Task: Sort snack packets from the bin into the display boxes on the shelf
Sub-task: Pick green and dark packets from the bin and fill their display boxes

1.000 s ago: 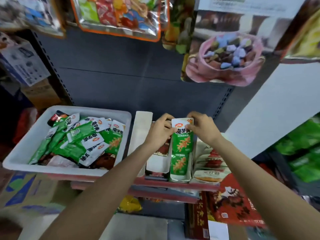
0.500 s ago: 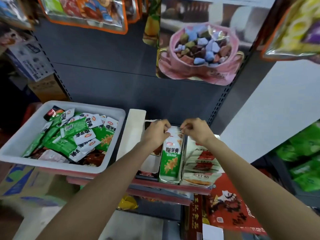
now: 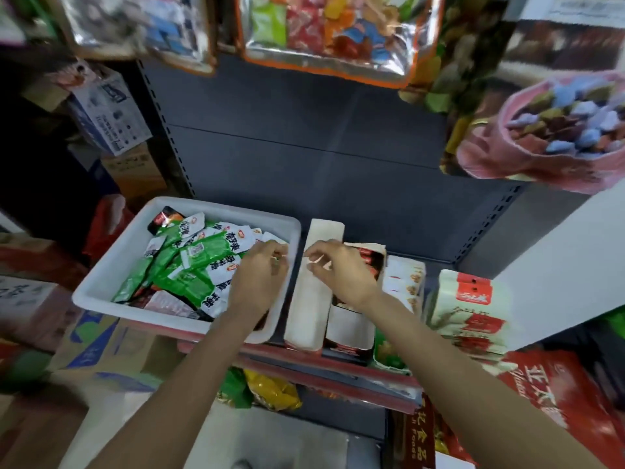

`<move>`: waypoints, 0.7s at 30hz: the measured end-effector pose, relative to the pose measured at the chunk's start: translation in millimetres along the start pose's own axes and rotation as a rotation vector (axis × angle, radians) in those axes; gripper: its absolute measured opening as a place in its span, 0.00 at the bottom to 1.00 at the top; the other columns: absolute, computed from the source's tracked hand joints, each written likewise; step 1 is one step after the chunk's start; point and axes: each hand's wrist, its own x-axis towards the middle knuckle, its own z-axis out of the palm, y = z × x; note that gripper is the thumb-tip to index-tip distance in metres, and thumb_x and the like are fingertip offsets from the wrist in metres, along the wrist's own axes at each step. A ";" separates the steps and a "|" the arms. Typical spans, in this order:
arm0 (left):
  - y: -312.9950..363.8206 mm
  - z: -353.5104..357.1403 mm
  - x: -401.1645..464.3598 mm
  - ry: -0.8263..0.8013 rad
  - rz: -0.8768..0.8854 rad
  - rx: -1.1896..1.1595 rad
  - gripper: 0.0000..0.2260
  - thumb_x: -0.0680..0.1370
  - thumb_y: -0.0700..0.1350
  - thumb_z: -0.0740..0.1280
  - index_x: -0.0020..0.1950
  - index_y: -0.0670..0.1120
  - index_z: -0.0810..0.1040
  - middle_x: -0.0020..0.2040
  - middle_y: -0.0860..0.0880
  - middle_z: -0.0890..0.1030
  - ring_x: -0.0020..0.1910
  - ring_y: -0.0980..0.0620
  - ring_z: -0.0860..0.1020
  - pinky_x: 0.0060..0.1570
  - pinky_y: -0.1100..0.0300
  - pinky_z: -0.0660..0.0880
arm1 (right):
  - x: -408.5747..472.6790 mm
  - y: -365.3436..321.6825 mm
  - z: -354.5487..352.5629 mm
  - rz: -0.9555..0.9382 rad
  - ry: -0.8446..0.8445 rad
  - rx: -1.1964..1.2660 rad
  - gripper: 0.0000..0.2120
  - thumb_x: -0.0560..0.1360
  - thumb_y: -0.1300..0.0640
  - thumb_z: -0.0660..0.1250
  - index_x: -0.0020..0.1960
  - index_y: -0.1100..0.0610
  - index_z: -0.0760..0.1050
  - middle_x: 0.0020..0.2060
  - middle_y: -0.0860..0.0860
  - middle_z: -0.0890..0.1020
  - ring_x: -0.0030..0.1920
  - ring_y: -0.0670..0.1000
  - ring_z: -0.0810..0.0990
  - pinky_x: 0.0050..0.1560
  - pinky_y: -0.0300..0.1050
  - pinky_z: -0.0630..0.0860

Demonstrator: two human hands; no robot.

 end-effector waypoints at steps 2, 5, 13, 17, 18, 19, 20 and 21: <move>-34.1 -17.9 3.6 -0.005 -0.051 0.110 0.11 0.78 0.40 0.64 0.59 0.43 0.75 0.58 0.44 0.74 0.57 0.45 0.73 0.52 0.50 0.73 | 14.0 -14.3 28.2 0.011 -0.049 0.000 0.14 0.76 0.59 0.65 0.62 0.55 0.75 0.56 0.54 0.76 0.55 0.52 0.77 0.58 0.47 0.72; -84.9 -40.8 13.5 -0.076 -0.114 0.222 0.18 0.77 0.43 0.66 0.66 0.43 0.70 0.66 0.43 0.69 0.65 0.43 0.68 0.61 0.50 0.69 | 36.7 -31.4 66.9 0.009 -0.111 -0.023 0.23 0.76 0.59 0.66 0.70 0.57 0.67 0.65 0.57 0.71 0.65 0.55 0.70 0.66 0.46 0.67; -164.9 -70.3 56.9 -0.434 -0.136 0.249 0.35 0.77 0.43 0.67 0.78 0.48 0.51 0.74 0.44 0.64 0.72 0.45 0.64 0.70 0.48 0.63 | 91.6 -58.5 121.3 0.256 -0.270 0.032 0.37 0.76 0.54 0.67 0.77 0.50 0.48 0.76 0.56 0.50 0.76 0.55 0.51 0.74 0.45 0.52; -160.9 -74.3 52.5 -0.425 -0.004 0.434 0.21 0.79 0.44 0.64 0.71 0.44 0.65 0.67 0.43 0.73 0.61 0.42 0.75 0.61 0.48 0.72 | 105.7 -52.7 133.7 0.409 -0.254 0.207 0.31 0.76 0.55 0.67 0.75 0.55 0.58 0.74 0.55 0.60 0.73 0.55 0.61 0.72 0.43 0.60; -159.3 -75.2 49.3 -0.399 0.020 0.453 0.19 0.80 0.43 0.62 0.70 0.44 0.66 0.64 0.42 0.75 0.56 0.43 0.78 0.56 0.48 0.75 | 107.4 -50.3 134.2 0.426 -0.202 0.239 0.29 0.76 0.56 0.67 0.73 0.57 0.62 0.71 0.55 0.66 0.69 0.54 0.67 0.69 0.43 0.63; -158.9 -76.1 46.3 -0.374 0.035 0.445 0.17 0.80 0.39 0.61 0.69 0.44 0.67 0.60 0.42 0.77 0.49 0.45 0.79 0.49 0.50 0.77 | 107.5 -49.0 133.7 0.437 -0.135 0.276 0.26 0.75 0.59 0.67 0.72 0.58 0.65 0.68 0.56 0.71 0.65 0.54 0.72 0.67 0.43 0.67; -158.8 -78.2 43.7 -0.349 0.039 0.430 0.19 0.79 0.35 0.60 0.70 0.44 0.67 0.56 0.42 0.79 0.43 0.47 0.79 0.43 0.53 0.78 | 106.8 -48.4 132.9 0.442 -0.057 0.324 0.24 0.75 0.61 0.67 0.70 0.59 0.67 0.64 0.56 0.75 0.61 0.54 0.75 0.64 0.44 0.70; -158.1 -80.0 41.3 -0.311 0.043 0.418 0.22 0.78 0.30 0.59 0.70 0.44 0.67 0.52 0.42 0.80 0.39 0.48 0.78 0.39 0.56 0.77 | 105.0 -48.1 130.7 0.442 0.012 0.374 0.24 0.74 0.63 0.67 0.69 0.59 0.68 0.61 0.56 0.77 0.58 0.54 0.77 0.60 0.44 0.72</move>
